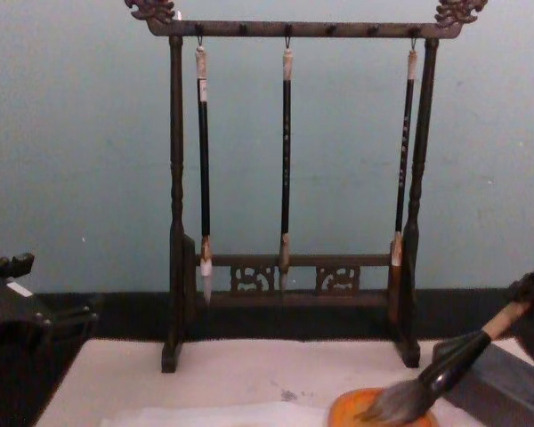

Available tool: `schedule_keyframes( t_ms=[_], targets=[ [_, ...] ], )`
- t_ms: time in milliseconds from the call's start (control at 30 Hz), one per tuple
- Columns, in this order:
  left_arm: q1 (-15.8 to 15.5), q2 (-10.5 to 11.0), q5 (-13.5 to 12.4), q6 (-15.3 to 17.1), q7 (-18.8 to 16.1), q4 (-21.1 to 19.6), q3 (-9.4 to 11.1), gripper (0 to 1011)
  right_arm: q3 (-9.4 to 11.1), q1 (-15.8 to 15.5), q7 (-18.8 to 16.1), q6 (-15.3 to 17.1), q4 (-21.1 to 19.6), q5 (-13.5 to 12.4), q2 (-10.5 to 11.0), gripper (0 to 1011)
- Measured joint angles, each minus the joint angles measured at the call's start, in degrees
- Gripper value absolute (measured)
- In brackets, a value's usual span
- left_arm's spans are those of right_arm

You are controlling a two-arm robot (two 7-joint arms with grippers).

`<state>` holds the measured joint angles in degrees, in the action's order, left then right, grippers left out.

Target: Pick up the brush from the inkstone, write on the paper, then place the brush back to its original position.

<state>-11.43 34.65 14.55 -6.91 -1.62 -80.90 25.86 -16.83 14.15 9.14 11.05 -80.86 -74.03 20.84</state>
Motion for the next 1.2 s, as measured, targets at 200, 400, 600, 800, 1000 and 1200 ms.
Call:
schedule_keyframes(
  t_ms=[200,400,600,800,1000,1200],
  targets=[
    [0.00,0.00,0.00,0.00,0.00,0.00,0.00,1009,0.00,0.00,-0.02,0.00,-0.01,0.00,0.01,160],
    [0.00,0.00,0.00,0.00,0.00,0.00,0.00,1010,0.00,0.00,-0.01,0.00,0.00,0.01,0.01,160],
    [0.00,0.00,0.00,0.00,0.00,0.00,0.00,1010,-0.06,0.01,-0.01,-0.05,0.02,-0.02,0.04,160],
    [0.00,0.00,0.00,0.00,0.00,0.00,0.00,1010,-0.69,0.42,-0.76,-1.00,-0.61,-0.58,0.54,160],
    [0.00,0.00,0.00,0.00,0.00,0.00,0.00,1010,-1.68,0.60,-1.91,-2.30,-2.85,-0.63,1.66,160],
    [0.00,0.00,-0.01,0.00,0.00,0.00,0.00,1010,-3.20,0.47,-3.20,-3.85,-5.27,1.73,3.19,160]
  ],
)
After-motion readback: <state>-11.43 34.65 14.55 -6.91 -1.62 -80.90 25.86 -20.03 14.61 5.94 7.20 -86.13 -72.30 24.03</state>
